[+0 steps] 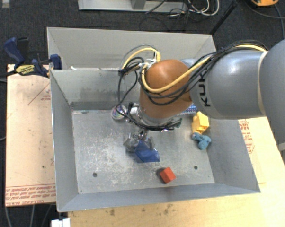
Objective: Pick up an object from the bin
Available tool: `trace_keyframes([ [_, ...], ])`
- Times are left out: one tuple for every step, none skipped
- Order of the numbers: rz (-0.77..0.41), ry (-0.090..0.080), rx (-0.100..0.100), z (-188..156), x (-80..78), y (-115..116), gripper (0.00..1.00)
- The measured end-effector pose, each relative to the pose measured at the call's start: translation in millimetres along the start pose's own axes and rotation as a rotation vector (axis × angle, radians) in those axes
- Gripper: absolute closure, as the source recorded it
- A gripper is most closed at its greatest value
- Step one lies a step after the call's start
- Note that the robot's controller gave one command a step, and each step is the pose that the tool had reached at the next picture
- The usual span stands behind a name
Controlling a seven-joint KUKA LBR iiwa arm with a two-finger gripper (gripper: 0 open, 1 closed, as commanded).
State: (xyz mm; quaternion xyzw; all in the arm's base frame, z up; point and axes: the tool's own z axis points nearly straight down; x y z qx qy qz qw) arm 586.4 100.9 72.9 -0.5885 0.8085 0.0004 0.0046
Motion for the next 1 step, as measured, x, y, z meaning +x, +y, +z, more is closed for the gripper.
trace_keyframes([
  [0.009, 0.003, 0.000, -130.0, 6.6, 72.1, 1.00],
])
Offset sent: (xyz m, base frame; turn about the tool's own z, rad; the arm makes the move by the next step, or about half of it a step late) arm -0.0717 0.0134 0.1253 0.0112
